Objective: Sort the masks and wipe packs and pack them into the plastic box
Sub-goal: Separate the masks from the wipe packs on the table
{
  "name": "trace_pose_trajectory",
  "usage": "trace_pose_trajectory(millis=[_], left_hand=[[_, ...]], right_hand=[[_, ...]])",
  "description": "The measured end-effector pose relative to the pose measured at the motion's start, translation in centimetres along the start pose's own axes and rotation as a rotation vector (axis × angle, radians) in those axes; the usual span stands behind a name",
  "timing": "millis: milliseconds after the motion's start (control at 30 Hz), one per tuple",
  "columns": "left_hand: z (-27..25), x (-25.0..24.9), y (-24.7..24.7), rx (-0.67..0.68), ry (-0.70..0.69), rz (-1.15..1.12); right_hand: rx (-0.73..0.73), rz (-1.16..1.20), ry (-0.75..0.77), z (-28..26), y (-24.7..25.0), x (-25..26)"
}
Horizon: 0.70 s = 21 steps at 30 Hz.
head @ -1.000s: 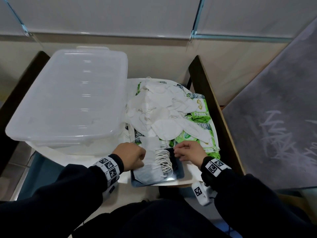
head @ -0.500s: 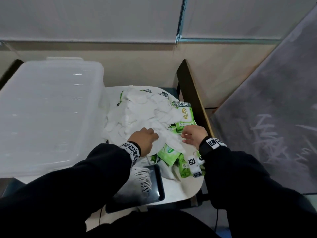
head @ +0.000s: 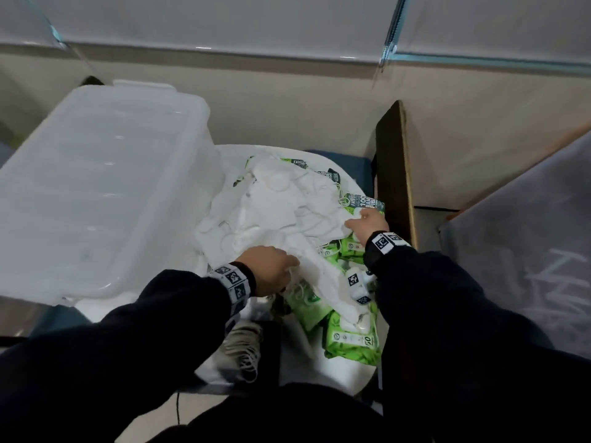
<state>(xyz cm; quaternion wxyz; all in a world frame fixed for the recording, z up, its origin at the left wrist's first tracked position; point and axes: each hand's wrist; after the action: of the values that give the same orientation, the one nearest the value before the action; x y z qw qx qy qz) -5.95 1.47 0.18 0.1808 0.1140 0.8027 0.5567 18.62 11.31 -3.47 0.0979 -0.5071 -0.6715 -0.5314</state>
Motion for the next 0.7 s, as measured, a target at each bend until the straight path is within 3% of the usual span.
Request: trace_pose_trajectory(millis=[200, 300, 500, 700], left_hand=[[1.1, 0.5, 4.3, -0.379, 0.390, -0.822], [1.7, -0.2, 4.8, -0.471, 0.562, -1.246], [1.6, -2.2, 3.5, -0.523, 0.693, -1.466], [-0.4, -3.3, 2.9, -0.521, 0.754, -1.701]], right_hand=[[0.062, 0.097, -0.022, 0.7, -0.7, -0.8], [0.100, 0.279, -0.066, -0.2, -0.2, -1.7], [0.158, 0.541, -0.215, -4.1, 4.4, -3.8], [0.081, 0.810, -0.238, -7.8, 7.5, -5.8]])
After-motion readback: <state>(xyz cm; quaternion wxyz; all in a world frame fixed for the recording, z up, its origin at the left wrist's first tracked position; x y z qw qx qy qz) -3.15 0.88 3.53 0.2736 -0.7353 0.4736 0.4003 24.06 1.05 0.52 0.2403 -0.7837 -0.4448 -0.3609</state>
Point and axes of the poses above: each hand's wrist, its own z-axis towards the middle knuckle, its own y-axis out of the back of the hand, x = y × z, and after that the axes turned 10 degrees about -x, right-handed
